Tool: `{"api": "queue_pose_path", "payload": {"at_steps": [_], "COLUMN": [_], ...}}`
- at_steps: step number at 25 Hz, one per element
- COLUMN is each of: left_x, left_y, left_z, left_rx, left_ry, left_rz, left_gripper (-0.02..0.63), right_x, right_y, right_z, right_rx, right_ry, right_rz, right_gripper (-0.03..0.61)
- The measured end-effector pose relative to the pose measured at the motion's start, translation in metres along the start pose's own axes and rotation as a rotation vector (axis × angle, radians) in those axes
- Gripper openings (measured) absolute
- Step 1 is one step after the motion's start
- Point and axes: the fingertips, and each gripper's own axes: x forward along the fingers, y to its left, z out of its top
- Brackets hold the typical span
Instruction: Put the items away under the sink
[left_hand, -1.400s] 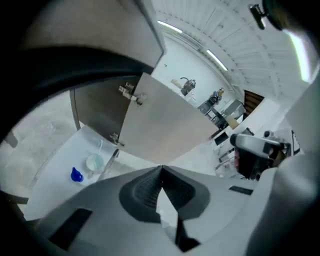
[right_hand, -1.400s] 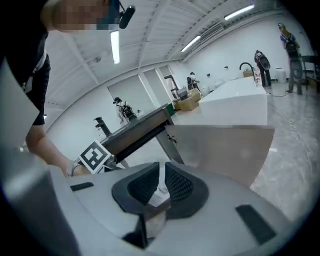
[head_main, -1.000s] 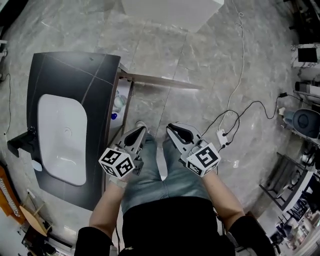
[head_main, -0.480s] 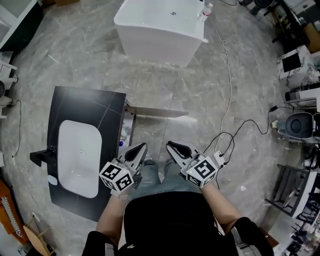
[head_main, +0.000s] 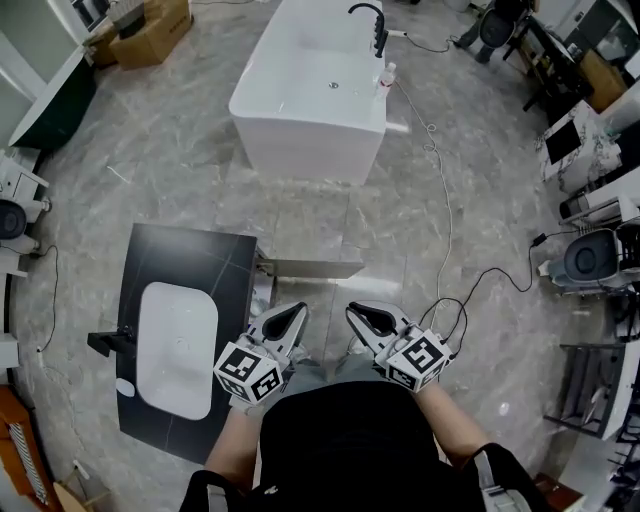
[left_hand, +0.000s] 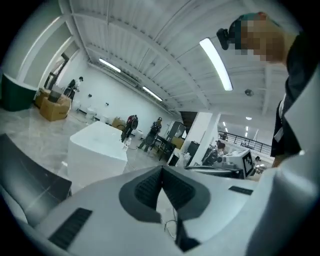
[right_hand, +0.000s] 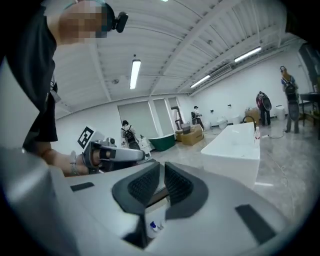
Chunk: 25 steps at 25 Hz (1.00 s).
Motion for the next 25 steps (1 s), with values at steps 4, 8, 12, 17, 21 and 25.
{"api": "queue_pose_path", "payload": {"at_steps": [4,8,12,17,21,25], "left_x": [-0.001,-0.004,-0.011,-0.013,-0.015,-0.017], "left_y": [-0.025,-0.041,-0.046,-0.057,-0.068,-0.075], "left_z": [0.027,0.043,0.047,0.053,0.055,0.05], "left_rx": [0.01,-0.017,0.004,0.042,0.074,0.084], "left_ry": [-0.028,-0.054,-0.065,-0.077,-0.07,-0.071], "left_rz": [-0.019,-0.052,-0.011,-0.005,-0.022,-0.014], "left_gripper": [0.02,0.021,0.021,0.021,0.021,0.021], "right_x": [-0.019,-0.034,-0.05,-0.067,-0.076,-0.084], "right_y": [0.002,0.004,0.012,0.019,0.021,0.02], "right_z": [0.021,0.04,0.056,0.072,0.079,0.081], "right_rx": [-0.027,-0.058,-0.085,-0.082,-0.06,-0.067], "right_ry": [-0.021,-0.047,-0.063,-0.119,-0.146,-0.151], "right_rz": [-0.034,-0.046,-0.04,-0.03,-0.027,-0.03], "right_gripper": [0.051,0.051,0.051,0.051,0.051,0.051]}}
